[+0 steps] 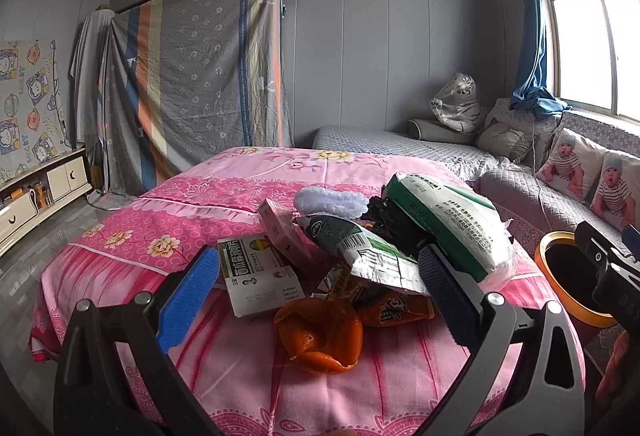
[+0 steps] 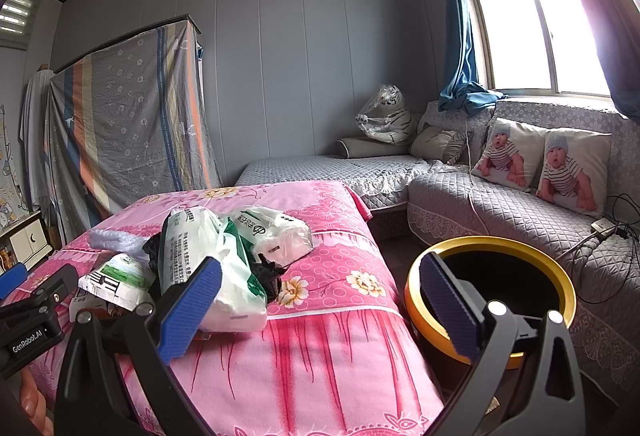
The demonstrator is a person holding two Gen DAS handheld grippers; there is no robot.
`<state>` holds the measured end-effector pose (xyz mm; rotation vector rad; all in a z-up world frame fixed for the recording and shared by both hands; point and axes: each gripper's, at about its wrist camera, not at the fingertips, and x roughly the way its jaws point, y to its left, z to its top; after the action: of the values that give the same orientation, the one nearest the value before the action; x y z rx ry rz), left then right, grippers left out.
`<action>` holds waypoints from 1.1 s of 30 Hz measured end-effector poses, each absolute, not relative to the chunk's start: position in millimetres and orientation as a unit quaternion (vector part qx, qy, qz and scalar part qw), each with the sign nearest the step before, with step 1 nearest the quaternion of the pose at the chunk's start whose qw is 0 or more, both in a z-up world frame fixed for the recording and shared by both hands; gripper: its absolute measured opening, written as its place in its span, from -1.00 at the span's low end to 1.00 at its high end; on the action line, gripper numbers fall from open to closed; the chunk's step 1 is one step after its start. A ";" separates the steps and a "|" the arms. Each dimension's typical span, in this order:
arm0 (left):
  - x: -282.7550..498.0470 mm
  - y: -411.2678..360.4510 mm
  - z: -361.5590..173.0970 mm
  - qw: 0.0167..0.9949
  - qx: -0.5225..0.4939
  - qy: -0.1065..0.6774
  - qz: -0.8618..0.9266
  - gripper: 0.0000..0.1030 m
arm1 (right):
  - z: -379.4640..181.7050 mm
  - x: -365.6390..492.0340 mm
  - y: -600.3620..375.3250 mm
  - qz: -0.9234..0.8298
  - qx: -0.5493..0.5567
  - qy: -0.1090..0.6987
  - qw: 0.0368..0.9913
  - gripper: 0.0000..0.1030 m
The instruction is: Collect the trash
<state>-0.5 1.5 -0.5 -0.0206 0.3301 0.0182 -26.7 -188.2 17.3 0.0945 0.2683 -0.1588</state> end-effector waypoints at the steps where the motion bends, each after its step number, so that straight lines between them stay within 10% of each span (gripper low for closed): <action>1: -0.6 1.8 -0.2 0.986 -0.010 0.164 0.009 0.86 | 17.5 -26.6 -188.3 -0.078 0.047 0.134 0.987 0.85; 19: -1.6 10.9 -3.8 0.986 -0.023 0.167 -0.002 0.86 | 41.7 -15.9 -215.0 -0.048 0.061 0.100 0.992 0.85; 33: 13.6 48.5 -1.9 0.983 -0.075 0.167 -0.035 0.86 | 76.3 76.9 -157.2 0.295 -0.057 0.375 0.877 0.85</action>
<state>13.6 48.5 -1.9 -0.1504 0.3353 -0.0711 76.9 -157.2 76.3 -0.1199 0.7829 0.6155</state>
